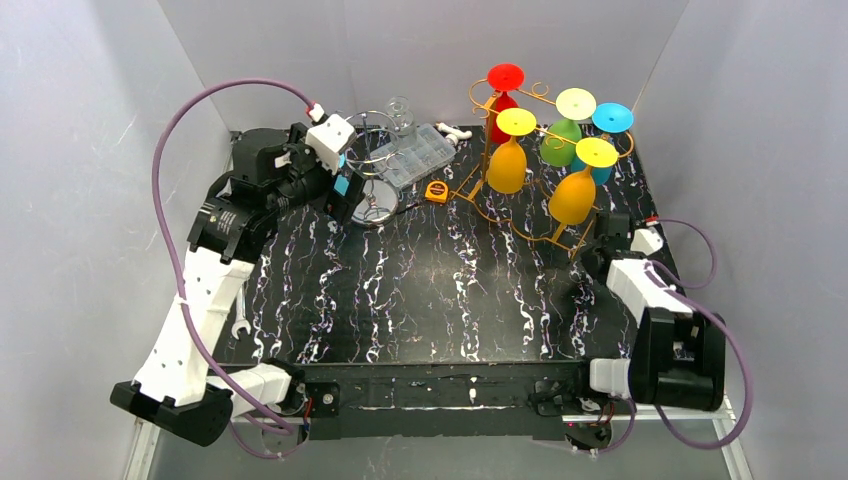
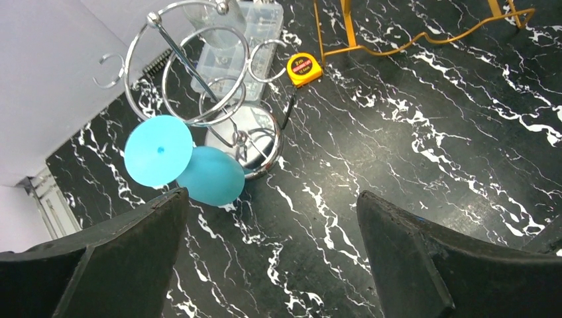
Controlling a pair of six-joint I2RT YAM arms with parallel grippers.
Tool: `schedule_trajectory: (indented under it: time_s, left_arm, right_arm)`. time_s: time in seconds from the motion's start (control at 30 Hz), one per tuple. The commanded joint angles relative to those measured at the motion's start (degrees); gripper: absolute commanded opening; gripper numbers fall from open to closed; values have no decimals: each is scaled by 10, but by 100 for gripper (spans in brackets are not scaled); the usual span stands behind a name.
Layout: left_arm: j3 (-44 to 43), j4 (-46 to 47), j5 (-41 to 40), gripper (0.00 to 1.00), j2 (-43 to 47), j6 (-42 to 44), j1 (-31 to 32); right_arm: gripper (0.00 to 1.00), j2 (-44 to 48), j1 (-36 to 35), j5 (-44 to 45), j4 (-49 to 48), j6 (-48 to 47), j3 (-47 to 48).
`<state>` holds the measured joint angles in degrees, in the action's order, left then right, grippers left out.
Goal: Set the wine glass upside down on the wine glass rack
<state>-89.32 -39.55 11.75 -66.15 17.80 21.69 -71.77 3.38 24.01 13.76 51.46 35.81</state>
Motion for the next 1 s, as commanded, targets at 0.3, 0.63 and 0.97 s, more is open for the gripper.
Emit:
schedule_trajectory:
  time_s: [0.3, 0.63, 0.97]
  left_arm:
    - [9, -16, -6, 98, 17, -10, -6]
    - [1, -18, 0, 98, 3, -7, -6]
    - [7, -18, -1, 98, 1, -7, -6]
  right_arm:
    - [1, -75, 61, -169, -228, 38, -43]
    - [1, -113, 92, -251, -297, 55, -54]
    - [1, -123, 37, -261, -281, 52, -56]
